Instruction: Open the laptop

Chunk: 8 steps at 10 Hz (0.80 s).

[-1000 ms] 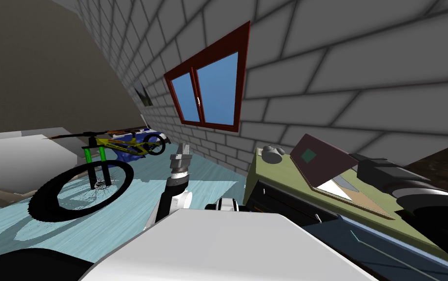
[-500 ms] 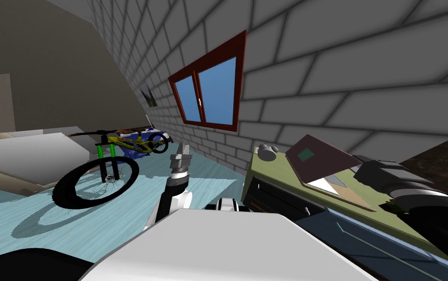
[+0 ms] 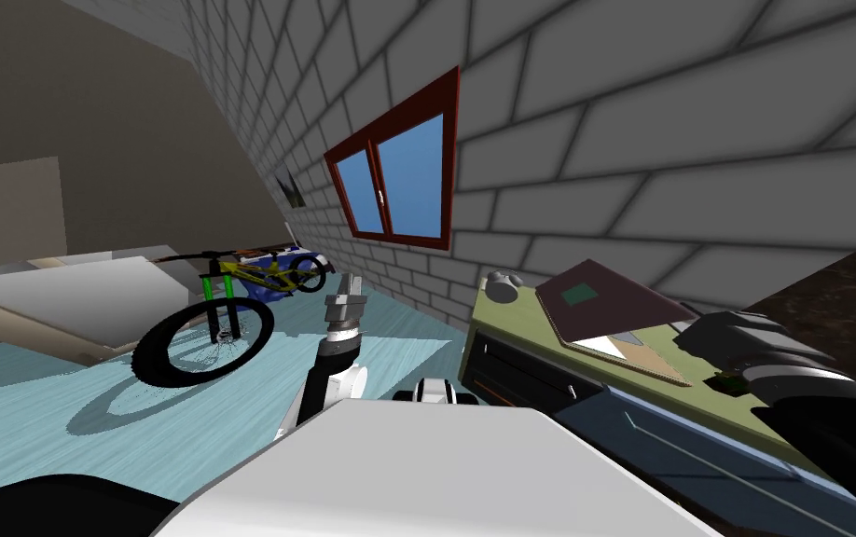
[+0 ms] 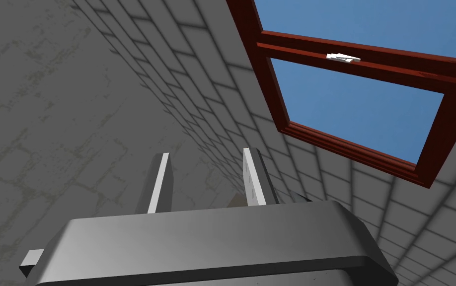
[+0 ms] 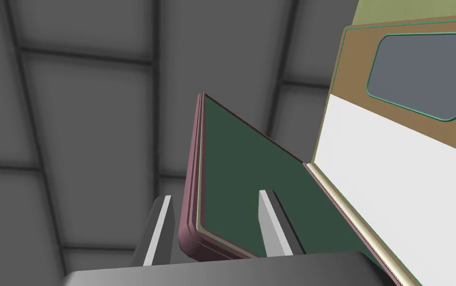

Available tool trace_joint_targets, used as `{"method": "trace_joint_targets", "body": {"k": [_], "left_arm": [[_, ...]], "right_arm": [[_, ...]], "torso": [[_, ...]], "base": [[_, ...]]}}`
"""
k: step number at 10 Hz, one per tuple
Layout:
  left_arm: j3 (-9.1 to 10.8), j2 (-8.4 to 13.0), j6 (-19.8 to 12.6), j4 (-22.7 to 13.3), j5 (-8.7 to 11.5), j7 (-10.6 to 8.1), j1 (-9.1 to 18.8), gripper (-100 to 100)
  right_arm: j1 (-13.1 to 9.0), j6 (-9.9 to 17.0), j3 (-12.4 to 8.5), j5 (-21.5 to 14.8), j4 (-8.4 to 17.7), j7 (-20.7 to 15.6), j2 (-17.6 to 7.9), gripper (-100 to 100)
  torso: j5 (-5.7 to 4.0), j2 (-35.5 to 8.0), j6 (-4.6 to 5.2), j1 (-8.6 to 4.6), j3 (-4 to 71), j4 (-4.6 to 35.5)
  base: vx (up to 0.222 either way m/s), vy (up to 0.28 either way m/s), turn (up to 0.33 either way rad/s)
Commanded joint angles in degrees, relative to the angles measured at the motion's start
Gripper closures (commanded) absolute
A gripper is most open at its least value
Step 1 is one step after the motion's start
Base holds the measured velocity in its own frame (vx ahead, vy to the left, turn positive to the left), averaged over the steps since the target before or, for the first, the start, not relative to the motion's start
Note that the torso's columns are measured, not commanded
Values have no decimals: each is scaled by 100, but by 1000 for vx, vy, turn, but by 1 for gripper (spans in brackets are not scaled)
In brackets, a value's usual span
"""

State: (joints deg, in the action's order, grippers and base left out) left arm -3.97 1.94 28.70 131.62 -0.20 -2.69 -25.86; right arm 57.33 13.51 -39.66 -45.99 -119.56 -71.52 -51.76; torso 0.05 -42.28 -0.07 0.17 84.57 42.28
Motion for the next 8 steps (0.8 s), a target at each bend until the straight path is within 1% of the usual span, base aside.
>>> {"method": "trace_joint_targets", "body": {"k": [1, 7, 8], "left_arm": [[0, 0, 0, 0, 0, 0, 0, 0], [0, 0, 0, 0, 0, 0, 0, 0], [0, 0, 0, 0, 0, 0, 0, 0]], "right_arm": [[-367, -116, 175, 52, 220, 182, 201, 100], [-1293, -398, 630, 168, 785, 633, 786, 100], [-1151, -315, 597, 193, 689, 580, 680, 100]], "torso": [[6, -2, 4, 2, 1, 4], [8, -6, 8, -3, -3, 8], [7, -4, 7, -7, -1, 7]], "base": [[-69, -54, 67], [-82, -62, 67], [-39, -33, 20]]}}
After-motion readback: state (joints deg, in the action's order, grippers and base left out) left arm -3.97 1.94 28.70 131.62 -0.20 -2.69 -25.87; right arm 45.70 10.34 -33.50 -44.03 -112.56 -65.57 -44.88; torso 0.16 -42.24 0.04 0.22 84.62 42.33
